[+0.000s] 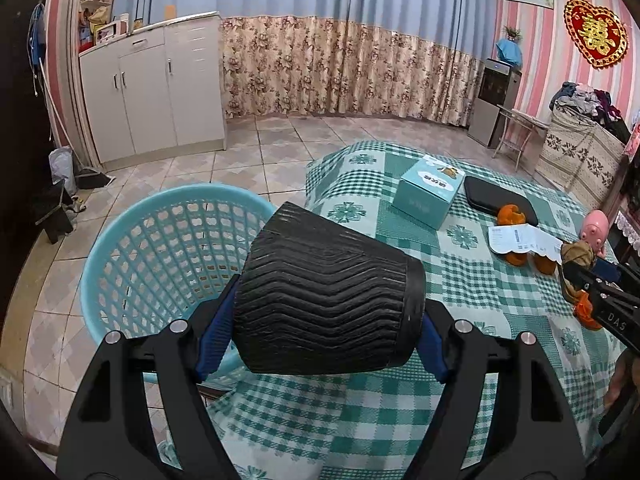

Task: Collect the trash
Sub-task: 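Drop the black cup and brown paper into the blue basket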

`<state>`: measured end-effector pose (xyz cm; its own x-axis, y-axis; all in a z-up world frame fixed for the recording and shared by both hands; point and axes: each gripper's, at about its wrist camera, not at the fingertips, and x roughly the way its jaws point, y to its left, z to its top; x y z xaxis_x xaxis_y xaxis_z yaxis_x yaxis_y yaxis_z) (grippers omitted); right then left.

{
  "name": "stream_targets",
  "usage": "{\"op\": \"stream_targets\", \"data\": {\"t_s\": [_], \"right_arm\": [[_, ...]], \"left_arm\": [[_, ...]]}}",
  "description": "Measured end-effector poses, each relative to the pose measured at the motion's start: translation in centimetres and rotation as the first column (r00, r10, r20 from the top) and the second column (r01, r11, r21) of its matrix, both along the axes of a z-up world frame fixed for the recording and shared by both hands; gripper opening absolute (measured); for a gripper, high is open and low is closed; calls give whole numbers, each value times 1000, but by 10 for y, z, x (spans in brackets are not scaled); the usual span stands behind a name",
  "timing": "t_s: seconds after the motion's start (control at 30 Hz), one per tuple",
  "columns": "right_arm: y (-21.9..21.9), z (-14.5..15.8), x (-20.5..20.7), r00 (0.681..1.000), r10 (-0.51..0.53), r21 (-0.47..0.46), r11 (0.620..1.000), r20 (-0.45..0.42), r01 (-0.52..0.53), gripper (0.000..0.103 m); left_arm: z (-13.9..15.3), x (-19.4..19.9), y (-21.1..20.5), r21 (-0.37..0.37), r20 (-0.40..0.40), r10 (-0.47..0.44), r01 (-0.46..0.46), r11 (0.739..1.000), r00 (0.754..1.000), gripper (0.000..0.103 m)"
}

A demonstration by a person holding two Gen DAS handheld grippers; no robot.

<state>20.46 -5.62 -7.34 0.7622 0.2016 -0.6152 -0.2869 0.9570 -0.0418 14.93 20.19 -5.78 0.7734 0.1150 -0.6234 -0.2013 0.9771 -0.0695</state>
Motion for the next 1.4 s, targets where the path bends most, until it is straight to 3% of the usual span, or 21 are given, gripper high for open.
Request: {"op": "stream_targets", "data": {"t_s": [0.27,0.57,0.73,1.03,1.1,1.23,1.4], "right_arm": [[20,3,11,1000,22,24,999,-6,-22,48],[41,1,23,999,49,24,999,-21,-49,49],[42,-9,30,998,38,35,999,-51,-36,49],[56,-14,31,998,48,2,999,-50,-47,49],[60,-13,32,998,48,3,999,-49,-47,49],[70,-12,35,997,56,8,998,-50,-55,49],[95,-12,34,995,93,7,996,-46,-93,49]], "left_arm": [[4,8,38,11,2,42,-42,999,999,75],[13,38,117,70,7,161,-161,985,987,75],[2,43,154,41,-28,215,-214,976,976,75],[-24,40,179,13,-80,245,-245,969,966,75],[-23,39,181,19,-77,248,-247,969,966,75],[-13,32,179,51,-45,245,-243,969,968,88],[1,22,179,52,-7,238,-237,970,971,89]]}}
